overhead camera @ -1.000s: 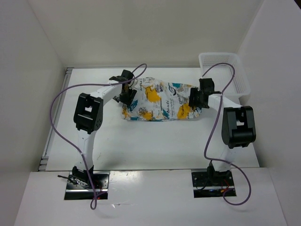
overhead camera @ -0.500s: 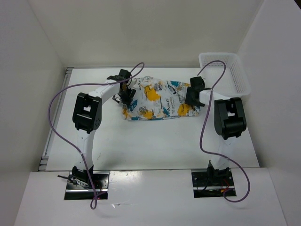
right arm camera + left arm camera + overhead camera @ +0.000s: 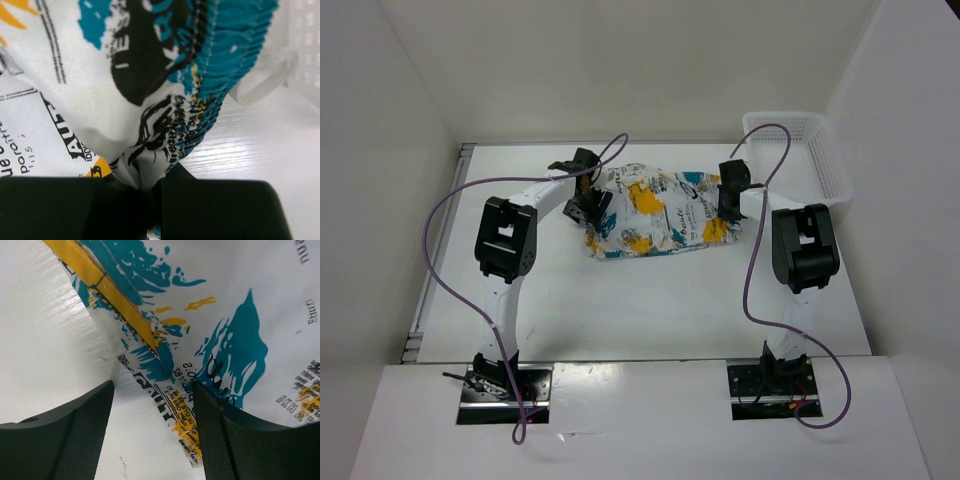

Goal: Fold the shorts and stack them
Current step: Fold the shorts

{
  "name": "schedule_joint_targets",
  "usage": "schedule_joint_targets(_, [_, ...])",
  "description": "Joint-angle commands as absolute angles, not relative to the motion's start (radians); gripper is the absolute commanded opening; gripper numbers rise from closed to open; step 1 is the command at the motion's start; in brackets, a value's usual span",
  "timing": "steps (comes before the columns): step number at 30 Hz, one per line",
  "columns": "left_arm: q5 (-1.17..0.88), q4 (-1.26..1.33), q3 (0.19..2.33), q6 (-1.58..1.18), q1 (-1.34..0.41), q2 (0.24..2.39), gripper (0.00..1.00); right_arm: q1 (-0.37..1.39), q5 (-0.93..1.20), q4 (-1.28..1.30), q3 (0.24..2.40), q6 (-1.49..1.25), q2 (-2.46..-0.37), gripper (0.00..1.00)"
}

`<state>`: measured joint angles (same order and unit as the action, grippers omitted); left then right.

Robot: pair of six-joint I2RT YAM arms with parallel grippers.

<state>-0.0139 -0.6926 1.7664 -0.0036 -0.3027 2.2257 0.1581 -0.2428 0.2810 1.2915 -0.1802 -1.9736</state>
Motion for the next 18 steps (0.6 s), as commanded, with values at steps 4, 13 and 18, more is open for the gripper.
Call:
schedule_joint_targets(4, [-0.055,-0.736,1.808,0.000,-0.310,2.168,0.72,0.249,-0.233,0.291,1.345,-0.133,-1.899,0.00])
schedule_joint_targets(13, [-0.066,-0.727,1.999,0.000,-0.324,2.134,0.76,0.249,-0.334,0.301,1.430,-0.080,-1.787,0.00])
schedule_joint_targets(18, [-0.041,-0.693,2.094,0.000,-0.390,2.187,0.78,0.249,-0.345,0.301,1.440,-0.028,-1.757,0.00])
